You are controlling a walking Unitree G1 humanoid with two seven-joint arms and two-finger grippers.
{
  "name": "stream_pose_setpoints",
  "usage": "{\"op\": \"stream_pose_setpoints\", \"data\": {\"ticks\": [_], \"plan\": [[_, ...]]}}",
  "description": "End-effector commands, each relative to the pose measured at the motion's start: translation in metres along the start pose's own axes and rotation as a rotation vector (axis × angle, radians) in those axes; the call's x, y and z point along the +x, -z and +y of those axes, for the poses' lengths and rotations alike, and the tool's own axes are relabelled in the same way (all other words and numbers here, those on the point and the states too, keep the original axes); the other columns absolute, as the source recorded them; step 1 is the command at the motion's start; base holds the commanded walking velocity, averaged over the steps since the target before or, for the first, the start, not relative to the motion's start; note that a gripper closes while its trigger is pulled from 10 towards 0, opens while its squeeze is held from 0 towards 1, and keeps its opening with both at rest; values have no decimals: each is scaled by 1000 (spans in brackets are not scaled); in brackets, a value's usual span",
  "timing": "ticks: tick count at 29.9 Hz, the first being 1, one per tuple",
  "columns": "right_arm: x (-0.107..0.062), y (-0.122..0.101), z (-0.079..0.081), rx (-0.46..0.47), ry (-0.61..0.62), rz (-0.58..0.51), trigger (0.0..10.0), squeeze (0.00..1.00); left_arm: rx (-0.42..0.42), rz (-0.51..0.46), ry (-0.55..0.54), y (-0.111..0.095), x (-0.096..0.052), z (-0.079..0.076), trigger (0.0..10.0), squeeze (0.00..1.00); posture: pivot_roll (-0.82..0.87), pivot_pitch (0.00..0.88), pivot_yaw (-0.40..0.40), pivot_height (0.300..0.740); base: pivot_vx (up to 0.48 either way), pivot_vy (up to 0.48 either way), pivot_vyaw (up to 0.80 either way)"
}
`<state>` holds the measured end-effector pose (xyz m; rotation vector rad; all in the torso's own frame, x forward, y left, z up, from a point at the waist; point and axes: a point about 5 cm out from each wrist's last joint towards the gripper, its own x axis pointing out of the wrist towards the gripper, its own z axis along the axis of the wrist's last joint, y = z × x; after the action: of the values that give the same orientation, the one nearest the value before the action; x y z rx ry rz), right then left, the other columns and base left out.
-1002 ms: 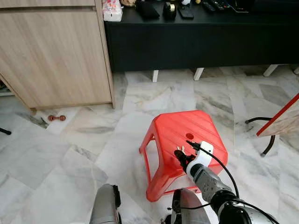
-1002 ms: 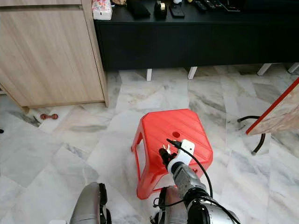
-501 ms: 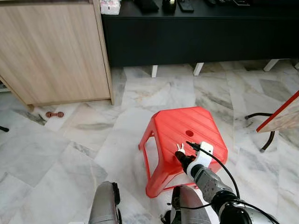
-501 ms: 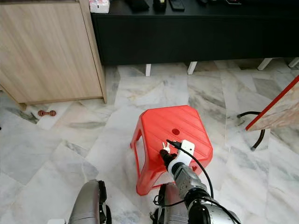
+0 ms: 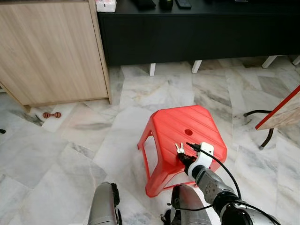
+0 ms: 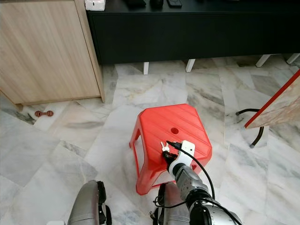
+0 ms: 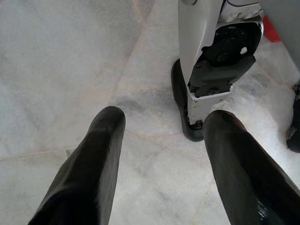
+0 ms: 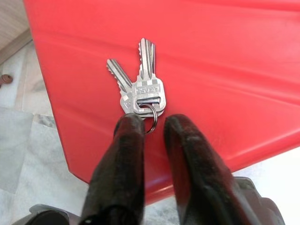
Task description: Hang keys on a hook
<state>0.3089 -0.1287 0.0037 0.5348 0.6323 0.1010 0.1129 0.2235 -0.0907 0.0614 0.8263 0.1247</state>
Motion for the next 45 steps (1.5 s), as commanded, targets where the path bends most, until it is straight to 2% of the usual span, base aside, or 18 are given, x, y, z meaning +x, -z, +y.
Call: {"op": "stream_pose_setpoints", "data": {"ticks": [1, 11, 19, 21, 24, 28, 29, 30, 31, 35, 38, 39, 45], "plan": [[-3, 13, -8, -11, 20, 46, 0, 0, -10, 170, 189, 43, -19, -56, 10000, 0, 103, 263, -169, 598, 0, 0, 0], [-3, 15, -7, -14, 3, 46, 0, 0, -7, 174, 196, 43, -18, -58, 10000, 0, 107, 248, -168, 598, 0, 0, 0], [-3, 8, -6, -44, 5, 7, 0, 0, 1, 161, 199, 34, -12, -58, 10000, 0, 112, 218, -167, 598, 0, 0, 0], [-3, 5, -7, -47, 12, -14, 0, 0, 3, 159, 198, 31, -10, -58, 10000, 0, 110, 212, -165, 598, 0, 0, 0], [-5, -10, -12, -46, 36, -118, 0, 0, 9, 153, 197, 27, -7, -57, 10000, 0, 104, 198, -160, 598, 0, 0, 0], [-7, -19, -15, -67, 42, -179, 0, 0, 15, 149, 197, 21, -3, -56, 10000, 0, 98, 181, -154, 598, 0, 0, 0], [-8, -23, -17, -85, 46, -203, 1333, 0, 17, 145, 196, 18, -2, -55, 10000, 0, 95, 173, -152, 598, 0, 0, 0], [-10, -27, -19, -107, 52, -235, 4392, 0, 19, 141, 196, 15, 1, -55, 10000, 0, 94, 168, -150, 598, 0, 0, 0], [-11, -29, -20, -128, 58, -251, 10000, 0, 21, 138, 196, 12, 2, -55, 10000, 0, 90, 156, -145, 598, 0, 0, 0], [-16, -30, -24, -193, 72, -293, 10000, 0, 28, 132, 195, 6, 6, -54, 10000, 0, 89, 138, -139, 598, 0, 0, 0], [-21, -29, -24, -305, 74, -335, 10000, 0, 33, 128, 190, 2, 8, -51, 10000, 0, 88, 124, -133, 598, 0, 0, 0], [-26, -29, -24, -375, 74, -375, 10000, 0, 37, 127, 184, 0, 10, -49, 10000, 0, 88, 113, -128, 598, 0, 0, 0], [-39, -27, -23, -560, 88, -428, 10000, 0, 47, 129, 172, -5, 13, -44, 10000, 0, 79, 94, -119, 598, 0, 0, 0]]}}
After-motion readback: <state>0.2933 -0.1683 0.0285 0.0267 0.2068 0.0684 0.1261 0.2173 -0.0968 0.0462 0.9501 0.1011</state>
